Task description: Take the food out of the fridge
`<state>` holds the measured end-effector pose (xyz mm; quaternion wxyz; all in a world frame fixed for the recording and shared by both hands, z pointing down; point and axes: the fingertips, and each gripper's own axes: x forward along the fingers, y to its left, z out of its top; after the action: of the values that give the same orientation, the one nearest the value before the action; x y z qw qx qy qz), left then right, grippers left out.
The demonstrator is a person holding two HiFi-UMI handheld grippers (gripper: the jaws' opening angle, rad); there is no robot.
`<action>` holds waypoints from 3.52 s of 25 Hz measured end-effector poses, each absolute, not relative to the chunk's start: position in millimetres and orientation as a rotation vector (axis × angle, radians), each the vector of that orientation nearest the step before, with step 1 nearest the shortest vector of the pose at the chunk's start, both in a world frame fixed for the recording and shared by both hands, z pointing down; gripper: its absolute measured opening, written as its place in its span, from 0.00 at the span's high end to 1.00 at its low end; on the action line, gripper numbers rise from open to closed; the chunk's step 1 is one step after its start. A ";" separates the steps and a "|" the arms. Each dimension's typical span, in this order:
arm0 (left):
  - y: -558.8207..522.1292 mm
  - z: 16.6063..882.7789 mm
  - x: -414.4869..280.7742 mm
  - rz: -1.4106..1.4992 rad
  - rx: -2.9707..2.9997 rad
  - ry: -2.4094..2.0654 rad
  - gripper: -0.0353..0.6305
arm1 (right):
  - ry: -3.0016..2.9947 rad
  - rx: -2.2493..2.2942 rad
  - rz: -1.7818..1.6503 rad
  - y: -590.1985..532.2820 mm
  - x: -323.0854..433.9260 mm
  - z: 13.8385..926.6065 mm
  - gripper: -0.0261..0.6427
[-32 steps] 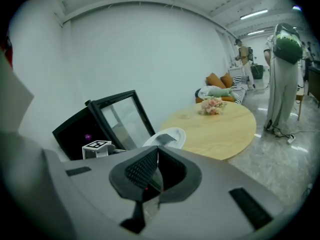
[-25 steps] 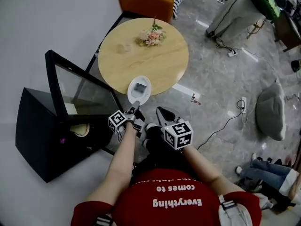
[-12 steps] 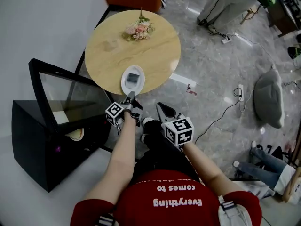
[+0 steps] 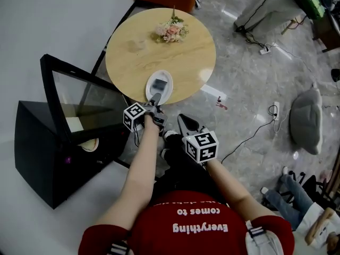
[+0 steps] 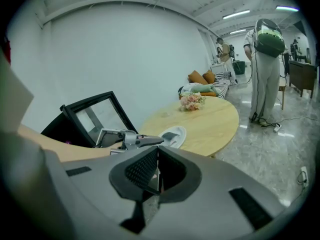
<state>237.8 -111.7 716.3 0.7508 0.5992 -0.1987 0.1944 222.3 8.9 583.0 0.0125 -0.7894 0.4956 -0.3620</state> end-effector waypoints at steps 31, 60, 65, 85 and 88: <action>-81.6 440.5 170.6 0.343 2.792 -0.346 0.87 | 1.852 -2.653 -0.587 -33.1 188.6 459.6 0.94; -119.9 433.9 10.7 0.365 2.754 -0.876 0.94 | 2.476 -2.193 -0.408 -110.3 29.6 444.3 0.94; -129.6 446.5 -45.1 0.361 2.640 -1.069 0.94 | 2.673 -2.006 -0.389 -128.2 -23.8 452.4 0.94; -162.6 476.7 -162.2 0.331 2.283 -1.416 0.93 | 3.000 -1.614 -0.451 -165.0 -115.6 468.1 0.94; -172.5 479.4 -174.3 0.343 2.273 -1.453 0.93 | 3.046 -1.585 -0.373 -190.5 -127.2 468.6 0.84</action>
<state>-174.3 -172.5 479.4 0.2095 0.8174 -0.5223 0.1233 -127.2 -190.5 468.6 -0.1555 -0.4534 0.8711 -0.1066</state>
